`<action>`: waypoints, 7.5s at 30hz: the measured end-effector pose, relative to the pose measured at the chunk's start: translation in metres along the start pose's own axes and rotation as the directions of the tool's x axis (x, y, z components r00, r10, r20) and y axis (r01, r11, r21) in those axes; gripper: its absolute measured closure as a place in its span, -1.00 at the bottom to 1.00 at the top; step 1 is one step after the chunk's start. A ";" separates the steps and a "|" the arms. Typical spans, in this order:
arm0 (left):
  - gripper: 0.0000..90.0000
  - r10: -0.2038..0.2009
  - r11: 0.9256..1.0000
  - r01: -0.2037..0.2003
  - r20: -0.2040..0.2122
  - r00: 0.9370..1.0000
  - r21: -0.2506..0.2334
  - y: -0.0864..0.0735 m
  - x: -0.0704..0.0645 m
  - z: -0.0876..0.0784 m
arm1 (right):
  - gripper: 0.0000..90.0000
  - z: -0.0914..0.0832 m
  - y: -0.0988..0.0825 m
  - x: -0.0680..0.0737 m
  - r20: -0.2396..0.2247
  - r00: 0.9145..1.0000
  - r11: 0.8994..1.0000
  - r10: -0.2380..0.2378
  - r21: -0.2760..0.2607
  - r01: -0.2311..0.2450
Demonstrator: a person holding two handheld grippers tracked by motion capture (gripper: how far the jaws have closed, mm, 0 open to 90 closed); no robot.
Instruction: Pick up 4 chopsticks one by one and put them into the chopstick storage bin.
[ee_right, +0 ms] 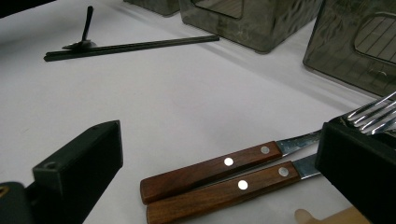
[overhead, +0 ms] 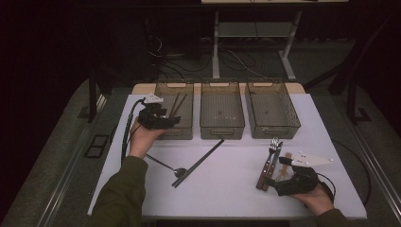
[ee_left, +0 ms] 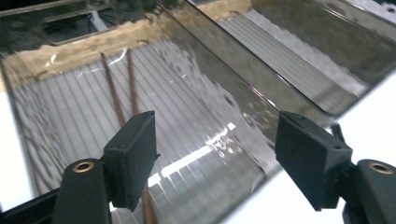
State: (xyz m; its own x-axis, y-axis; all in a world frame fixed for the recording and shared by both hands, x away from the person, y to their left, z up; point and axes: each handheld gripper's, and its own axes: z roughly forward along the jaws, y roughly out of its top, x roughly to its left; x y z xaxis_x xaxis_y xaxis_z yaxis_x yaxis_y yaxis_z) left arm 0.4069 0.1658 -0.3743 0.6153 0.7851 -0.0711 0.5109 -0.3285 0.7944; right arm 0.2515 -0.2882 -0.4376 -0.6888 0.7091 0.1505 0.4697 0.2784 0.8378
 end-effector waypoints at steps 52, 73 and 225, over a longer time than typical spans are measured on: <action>0.75 0.138 0.978 -0.164 0.183 0.973 0.132 -0.076 -0.112 -0.004 | -0.99 0.000 0.001 0.003 -0.001 1.000 1.000 -0.016 0.004 0.016; 0.82 0.173 0.962 -0.201 0.152 0.973 0.187 -0.077 -0.116 0.016 | -0.99 0.000 0.001 0.003 -0.002 1.000 1.000 -0.017 0.004 0.017; 0.91 0.083 0.992 -0.103 0.256 0.963 0.069 -0.056 -0.058 -0.037 | -0.99 0.004 0.003 -0.002 -0.013 1.000 1.000 -0.024 -0.002 0.024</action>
State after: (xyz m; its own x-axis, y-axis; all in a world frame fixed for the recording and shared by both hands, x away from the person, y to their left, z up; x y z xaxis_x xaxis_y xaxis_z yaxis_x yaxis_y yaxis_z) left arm 0.3203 0.1581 -0.3921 0.7884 0.5948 -0.1571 0.4846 -0.4431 0.7542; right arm 0.2563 -0.2861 -0.4376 -0.7068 0.6940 0.1373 0.4520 0.2936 0.8423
